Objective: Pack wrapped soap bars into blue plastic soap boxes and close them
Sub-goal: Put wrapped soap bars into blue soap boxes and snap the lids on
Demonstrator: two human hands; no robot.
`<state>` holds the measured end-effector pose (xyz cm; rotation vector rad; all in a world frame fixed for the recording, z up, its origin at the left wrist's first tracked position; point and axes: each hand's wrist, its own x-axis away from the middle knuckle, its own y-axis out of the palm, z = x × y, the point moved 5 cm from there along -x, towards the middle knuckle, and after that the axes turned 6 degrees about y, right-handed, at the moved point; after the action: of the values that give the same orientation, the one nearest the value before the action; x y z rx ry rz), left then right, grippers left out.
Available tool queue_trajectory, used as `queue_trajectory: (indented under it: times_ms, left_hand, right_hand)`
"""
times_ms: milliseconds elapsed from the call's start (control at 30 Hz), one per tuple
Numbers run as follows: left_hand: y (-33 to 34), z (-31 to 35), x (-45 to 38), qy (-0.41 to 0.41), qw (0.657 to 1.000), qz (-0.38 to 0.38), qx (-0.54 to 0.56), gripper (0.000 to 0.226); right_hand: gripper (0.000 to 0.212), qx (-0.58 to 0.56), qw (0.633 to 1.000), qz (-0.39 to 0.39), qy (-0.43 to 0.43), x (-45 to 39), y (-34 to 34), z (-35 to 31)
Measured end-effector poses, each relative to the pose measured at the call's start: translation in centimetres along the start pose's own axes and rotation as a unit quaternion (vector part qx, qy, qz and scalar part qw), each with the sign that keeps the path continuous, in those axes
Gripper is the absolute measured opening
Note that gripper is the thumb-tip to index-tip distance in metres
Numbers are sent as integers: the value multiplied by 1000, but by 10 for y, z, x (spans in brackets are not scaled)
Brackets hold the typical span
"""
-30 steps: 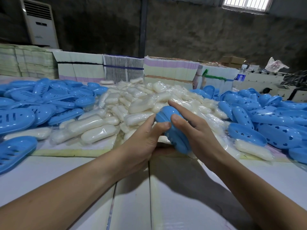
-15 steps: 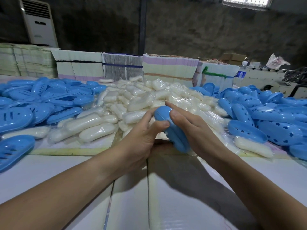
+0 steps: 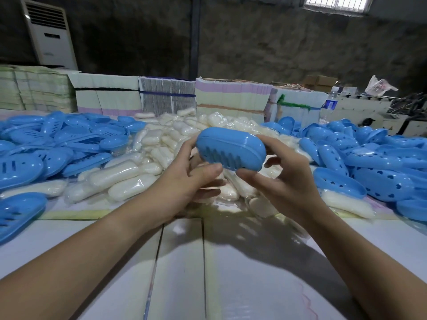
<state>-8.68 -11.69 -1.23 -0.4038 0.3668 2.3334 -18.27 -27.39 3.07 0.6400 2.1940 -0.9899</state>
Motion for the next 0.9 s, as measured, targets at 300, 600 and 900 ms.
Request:
queue_trajectory:
  times_ms: [300, 600, 900]
  left_hand:
    - [-19, 11, -3, 136, 961, 24, -240, 50]
    - [-18, 13, -1, 149, 944, 25, -292, 50]
    - [-2, 17, 9, 233, 900, -7, -368, 47]
  right_hand:
    - [53, -35, 996, -82, 34, 1, 6, 6]
    - [46, -56, 992, -99, 61, -1, 4, 10]
    - [50, -88, 961, -241, 105, 4, 13, 8]
